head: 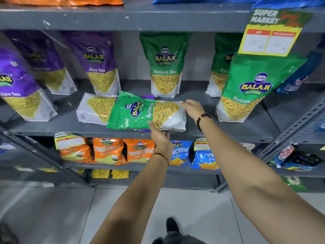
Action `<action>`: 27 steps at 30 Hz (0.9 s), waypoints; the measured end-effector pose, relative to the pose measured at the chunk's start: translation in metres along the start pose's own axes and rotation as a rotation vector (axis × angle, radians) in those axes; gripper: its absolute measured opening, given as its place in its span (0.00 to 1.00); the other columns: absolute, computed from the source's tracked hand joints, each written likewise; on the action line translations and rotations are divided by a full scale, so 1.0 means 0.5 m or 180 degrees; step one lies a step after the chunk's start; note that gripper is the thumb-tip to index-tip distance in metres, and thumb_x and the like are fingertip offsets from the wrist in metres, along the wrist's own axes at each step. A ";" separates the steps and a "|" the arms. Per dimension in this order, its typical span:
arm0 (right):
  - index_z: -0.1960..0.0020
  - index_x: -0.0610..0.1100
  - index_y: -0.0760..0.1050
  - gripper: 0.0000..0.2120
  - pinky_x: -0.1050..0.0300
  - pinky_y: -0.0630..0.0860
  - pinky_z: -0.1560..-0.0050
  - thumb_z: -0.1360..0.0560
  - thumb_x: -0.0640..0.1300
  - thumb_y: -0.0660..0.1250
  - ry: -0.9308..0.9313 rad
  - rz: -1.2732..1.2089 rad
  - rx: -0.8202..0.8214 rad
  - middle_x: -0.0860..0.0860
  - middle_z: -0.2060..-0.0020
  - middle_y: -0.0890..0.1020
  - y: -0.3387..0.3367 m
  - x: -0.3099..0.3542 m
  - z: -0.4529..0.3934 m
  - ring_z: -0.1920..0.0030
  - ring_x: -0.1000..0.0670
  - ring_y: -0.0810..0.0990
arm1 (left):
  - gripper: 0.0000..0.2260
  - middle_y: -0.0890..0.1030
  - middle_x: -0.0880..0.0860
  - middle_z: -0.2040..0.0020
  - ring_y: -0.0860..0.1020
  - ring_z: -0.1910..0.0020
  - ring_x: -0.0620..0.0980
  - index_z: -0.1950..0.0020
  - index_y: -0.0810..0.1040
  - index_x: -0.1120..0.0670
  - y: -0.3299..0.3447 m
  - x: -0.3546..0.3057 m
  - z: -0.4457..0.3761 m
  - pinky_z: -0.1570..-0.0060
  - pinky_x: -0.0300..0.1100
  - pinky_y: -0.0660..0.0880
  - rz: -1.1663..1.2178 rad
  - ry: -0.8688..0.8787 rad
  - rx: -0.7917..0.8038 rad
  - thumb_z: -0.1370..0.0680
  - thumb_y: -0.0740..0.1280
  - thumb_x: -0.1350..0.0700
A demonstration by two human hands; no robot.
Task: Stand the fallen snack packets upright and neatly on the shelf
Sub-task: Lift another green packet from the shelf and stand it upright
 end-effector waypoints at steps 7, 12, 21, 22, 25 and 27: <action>0.32 0.43 0.68 0.28 0.51 0.68 0.34 0.27 0.57 0.63 -0.0059 0.0756 0.0621 0.45 0.32 0.72 0.048 0.019 -0.116 0.34 0.45 0.72 | 0.29 0.70 0.52 0.29 0.68 0.31 0.52 0.29 0.64 0.51 0.031 0.011 -0.033 0.27 0.46 0.60 0.0252 0.0252 -0.0741 0.24 0.53 0.35; 0.43 0.37 0.77 0.23 0.52 0.74 0.40 0.28 0.54 0.67 -0.0034 0.0939 0.0758 0.42 0.42 0.81 0.064 0.010 -0.140 0.44 0.45 0.79 | 0.30 0.67 0.55 0.27 0.64 0.29 0.56 0.28 0.62 0.55 0.040 0.011 -0.050 0.27 0.48 0.57 0.0203 0.0162 -0.1007 0.23 0.51 0.37; 0.58 0.40 0.76 0.17 0.54 0.73 0.55 0.39 0.50 0.76 0.0375 0.0616 0.1147 0.46 0.59 0.78 -0.002 -0.015 -0.064 0.58 0.47 0.76 | 0.31 0.59 0.57 0.24 0.56 0.25 0.60 0.27 0.59 0.52 0.000 0.001 -0.027 0.26 0.61 0.47 0.0432 -0.0167 -0.0102 0.23 0.46 0.35; 0.64 0.42 0.74 0.14 0.57 0.70 0.62 0.39 0.48 0.77 0.0360 0.0374 0.1291 0.46 0.65 0.76 -0.005 -0.023 -0.040 0.63 0.48 0.74 | 0.30 0.62 0.59 0.25 0.60 0.27 0.62 0.29 0.64 0.53 -0.009 -0.002 -0.019 0.27 0.61 0.52 0.0418 -0.0089 0.0132 0.23 0.47 0.36; 0.68 0.45 0.71 0.12 0.63 0.70 0.74 0.33 0.42 0.74 0.0310 -0.0400 0.1835 0.50 0.73 0.77 -0.010 -0.054 0.032 0.71 0.53 0.76 | 0.26 0.71 0.62 0.31 0.74 0.39 0.64 0.39 0.74 0.54 -0.044 -0.030 0.001 0.40 0.59 0.72 0.0123 0.0173 0.0629 0.23 0.51 0.37; 0.60 0.44 0.73 0.07 0.65 0.74 0.73 0.30 0.39 0.71 0.0239 -0.0762 0.2024 0.54 0.70 0.83 -0.014 -0.066 0.071 0.70 0.56 0.81 | 0.21 0.78 0.60 0.38 0.78 0.44 0.58 0.47 0.78 0.53 -0.066 -0.059 0.003 0.42 0.55 0.74 -0.0038 0.0258 0.0840 0.22 0.54 0.39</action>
Point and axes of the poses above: each hand's wrist, its own z-axis away from the middle knuckle, its own y-axis out of the palm, x = y × z, the point moved 3 cm from there along -z, towards the middle knuckle
